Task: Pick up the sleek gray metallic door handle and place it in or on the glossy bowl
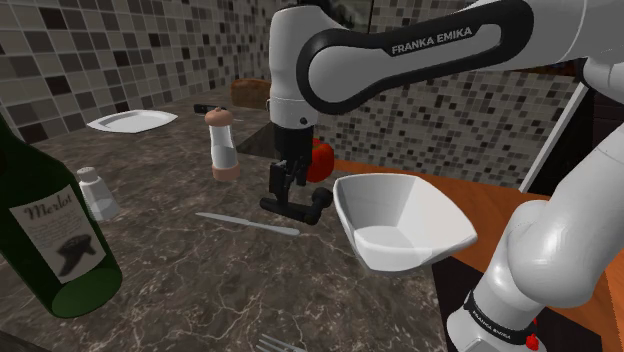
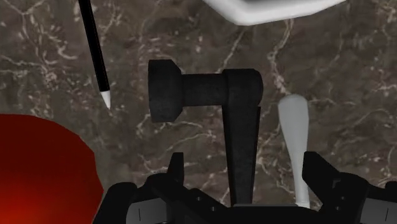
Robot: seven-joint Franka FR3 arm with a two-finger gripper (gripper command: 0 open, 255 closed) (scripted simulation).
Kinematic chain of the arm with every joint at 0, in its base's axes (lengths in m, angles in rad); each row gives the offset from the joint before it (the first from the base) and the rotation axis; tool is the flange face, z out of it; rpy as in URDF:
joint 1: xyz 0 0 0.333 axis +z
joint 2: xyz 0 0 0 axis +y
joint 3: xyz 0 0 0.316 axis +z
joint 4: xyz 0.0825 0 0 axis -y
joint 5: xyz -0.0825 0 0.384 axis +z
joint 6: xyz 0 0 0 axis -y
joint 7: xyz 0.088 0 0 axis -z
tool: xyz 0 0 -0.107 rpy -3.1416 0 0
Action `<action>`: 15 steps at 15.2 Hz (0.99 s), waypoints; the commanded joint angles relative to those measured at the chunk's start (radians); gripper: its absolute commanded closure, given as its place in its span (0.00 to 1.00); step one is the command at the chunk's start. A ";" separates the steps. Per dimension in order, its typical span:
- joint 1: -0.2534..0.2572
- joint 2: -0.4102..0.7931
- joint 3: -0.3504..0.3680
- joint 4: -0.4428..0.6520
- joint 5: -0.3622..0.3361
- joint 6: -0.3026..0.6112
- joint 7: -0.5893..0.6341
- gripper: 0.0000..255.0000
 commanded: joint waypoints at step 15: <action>0.003 0.021 0.009 -0.068 -0.003 0.088 0.005 1.00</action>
